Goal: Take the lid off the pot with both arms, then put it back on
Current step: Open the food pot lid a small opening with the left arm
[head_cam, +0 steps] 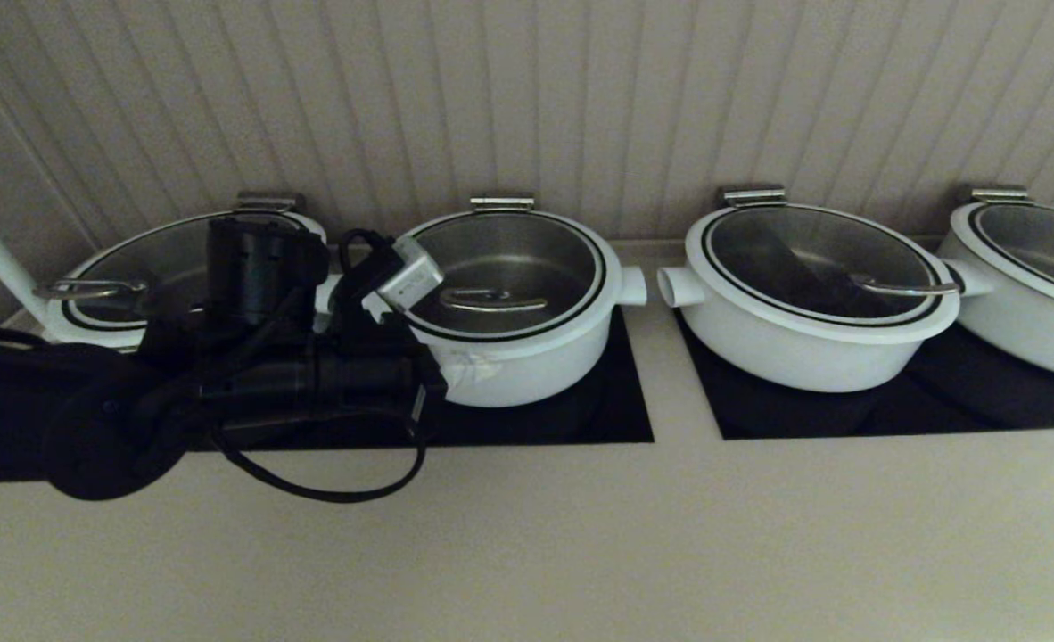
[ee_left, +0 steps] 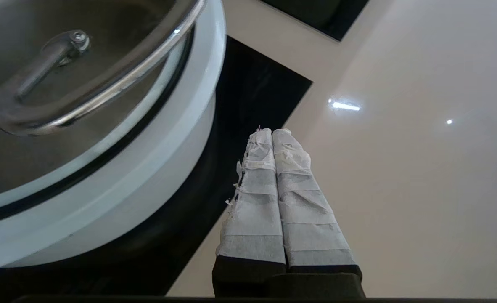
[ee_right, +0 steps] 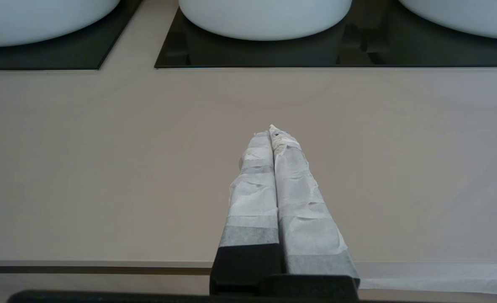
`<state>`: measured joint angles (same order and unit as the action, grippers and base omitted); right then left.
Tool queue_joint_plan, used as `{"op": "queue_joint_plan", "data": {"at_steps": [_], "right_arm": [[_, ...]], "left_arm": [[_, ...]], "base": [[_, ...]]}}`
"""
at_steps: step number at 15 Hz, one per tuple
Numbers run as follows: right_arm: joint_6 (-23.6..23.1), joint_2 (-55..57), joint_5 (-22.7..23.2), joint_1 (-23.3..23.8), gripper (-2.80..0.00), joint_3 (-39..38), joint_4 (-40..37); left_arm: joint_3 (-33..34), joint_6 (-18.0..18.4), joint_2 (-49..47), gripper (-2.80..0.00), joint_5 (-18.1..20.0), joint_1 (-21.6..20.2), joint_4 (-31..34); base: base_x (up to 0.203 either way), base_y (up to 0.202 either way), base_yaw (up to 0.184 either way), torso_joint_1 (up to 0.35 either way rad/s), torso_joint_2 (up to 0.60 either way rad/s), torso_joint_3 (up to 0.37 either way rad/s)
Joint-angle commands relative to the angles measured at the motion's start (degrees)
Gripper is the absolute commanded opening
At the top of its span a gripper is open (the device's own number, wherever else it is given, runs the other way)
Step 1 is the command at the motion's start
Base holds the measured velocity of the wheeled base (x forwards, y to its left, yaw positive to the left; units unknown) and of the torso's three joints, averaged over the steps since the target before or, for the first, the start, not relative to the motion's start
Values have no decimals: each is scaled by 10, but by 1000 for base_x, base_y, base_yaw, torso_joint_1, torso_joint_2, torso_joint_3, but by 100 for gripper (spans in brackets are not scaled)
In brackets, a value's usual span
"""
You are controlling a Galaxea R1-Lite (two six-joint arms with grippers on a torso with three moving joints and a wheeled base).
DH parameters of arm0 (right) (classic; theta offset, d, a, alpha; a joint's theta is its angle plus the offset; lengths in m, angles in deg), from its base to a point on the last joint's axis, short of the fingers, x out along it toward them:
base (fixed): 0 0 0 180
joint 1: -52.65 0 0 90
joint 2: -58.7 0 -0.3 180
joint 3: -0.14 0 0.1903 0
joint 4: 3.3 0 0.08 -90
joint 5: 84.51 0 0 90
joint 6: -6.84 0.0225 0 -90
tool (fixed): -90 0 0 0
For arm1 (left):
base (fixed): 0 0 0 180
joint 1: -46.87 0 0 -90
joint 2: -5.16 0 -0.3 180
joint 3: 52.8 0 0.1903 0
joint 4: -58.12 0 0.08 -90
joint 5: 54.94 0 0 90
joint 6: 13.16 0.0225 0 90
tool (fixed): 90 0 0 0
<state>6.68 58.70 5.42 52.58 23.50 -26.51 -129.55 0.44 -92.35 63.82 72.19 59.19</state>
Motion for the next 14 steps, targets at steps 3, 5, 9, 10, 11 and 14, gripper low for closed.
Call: {"op": "queue_joint_plan", "data": {"at_steps": [3, 5, 9, 10, 11, 14], "right_arm": [[0, 0, 0, 0, -280, 0, 0], [0, 0, 0, 0, -280, 0, 0], [0, 0, 0, 0, -280, 0, 0], [0, 0, 0, 0, -280, 0, 0], [0, 0, 0, 0, -280, 0, 0], [0, 0, 0, 0, -280, 0, 0]], "left_arm": [[-31, -12, -32, -280, -15, -3, -1], [-44, -23, -42, -280, -30, -4, -3], [-50, -24, -64, -280, -44, -16, -45], [-51, -28, -66, -280, -56, -17, -48], [-50, -36, -66, -280, -64, -17, -49], [-51, -40, -67, -280, -68, -22, -49]], "base": [[0, 0, 0, 0, 0, 0], [0, 0, 0, 0, 0, 0], [0, 0, 0, 0, 0, 0], [0, 0, 0, 0, 0, 0], [0, 0, 0, 0, 0, 0], [0, 0, 0, 0, 0, 0]]}}
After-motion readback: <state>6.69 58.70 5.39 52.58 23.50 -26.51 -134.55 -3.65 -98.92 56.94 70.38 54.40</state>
